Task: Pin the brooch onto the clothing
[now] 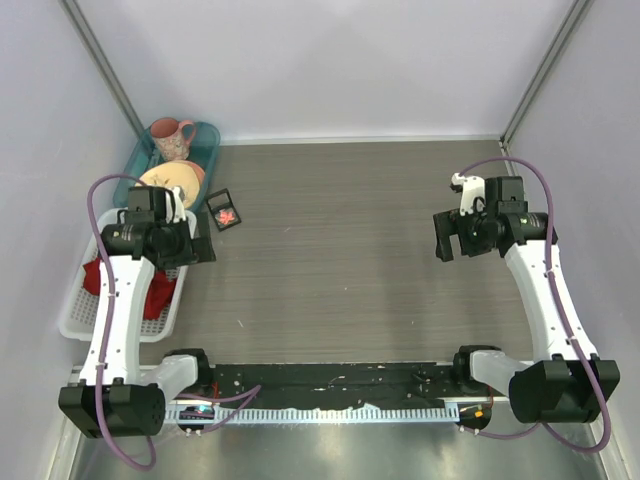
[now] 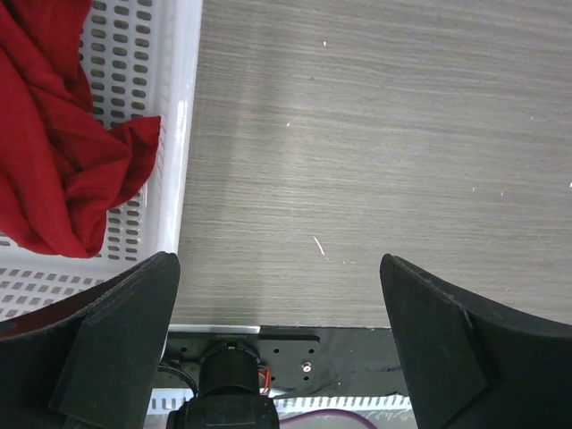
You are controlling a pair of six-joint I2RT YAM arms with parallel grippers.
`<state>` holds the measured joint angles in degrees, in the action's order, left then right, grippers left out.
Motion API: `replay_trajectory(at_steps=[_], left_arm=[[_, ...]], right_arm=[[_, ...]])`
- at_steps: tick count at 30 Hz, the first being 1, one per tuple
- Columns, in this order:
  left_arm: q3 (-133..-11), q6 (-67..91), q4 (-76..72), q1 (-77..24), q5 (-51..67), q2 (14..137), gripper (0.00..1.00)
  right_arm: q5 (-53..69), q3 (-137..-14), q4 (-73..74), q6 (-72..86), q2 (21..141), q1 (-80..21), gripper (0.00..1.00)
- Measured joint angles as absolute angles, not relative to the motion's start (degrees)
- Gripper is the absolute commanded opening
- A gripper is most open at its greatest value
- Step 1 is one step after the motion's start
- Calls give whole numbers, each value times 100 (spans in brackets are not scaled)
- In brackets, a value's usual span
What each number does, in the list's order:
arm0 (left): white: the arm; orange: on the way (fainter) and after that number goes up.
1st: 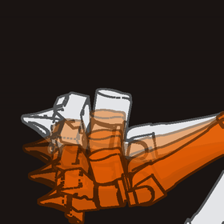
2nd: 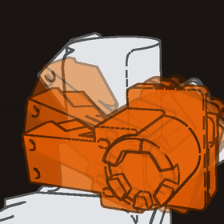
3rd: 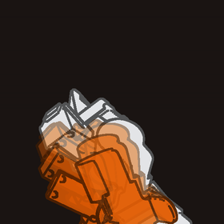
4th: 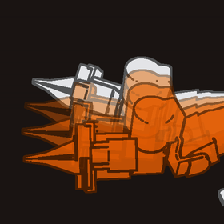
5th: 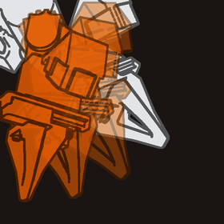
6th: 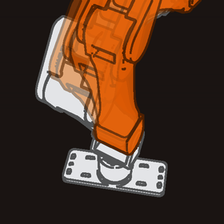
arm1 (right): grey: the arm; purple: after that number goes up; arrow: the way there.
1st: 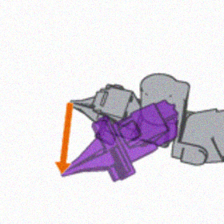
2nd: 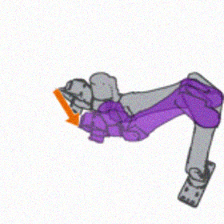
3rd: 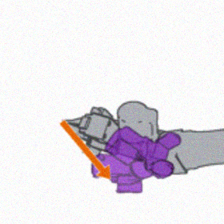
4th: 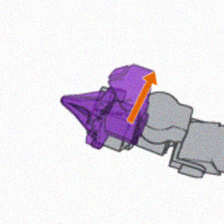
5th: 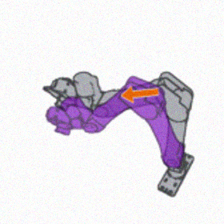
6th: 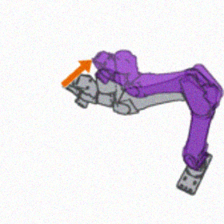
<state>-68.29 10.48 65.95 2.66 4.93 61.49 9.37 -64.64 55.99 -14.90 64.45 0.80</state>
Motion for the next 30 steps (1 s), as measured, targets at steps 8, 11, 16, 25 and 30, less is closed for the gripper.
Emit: replay_trajectory(at_steps=[8,11,16,25,30], left_arm=[[-8130,862,6508,266,261,7006,100],[-8617,414,6504,438,384,7446,100],[-9002,-530,6536,1649,1131,8211,100],[-8248,-2316,6045,2991,1116,9236,100],[-8103,-2849,5640,3280,1072,9981,100]], right_arm=[[1024,-6506,5682,-1562,6604,80,100],[1022,-6506,5693,-1601,6628,80,100],[1017,-6506,5712,-1671,6731,71,100],[904,-6506,5710,-1706,7067,-198,100],[825,-6508,5704,-1656,7284,-397,100]])
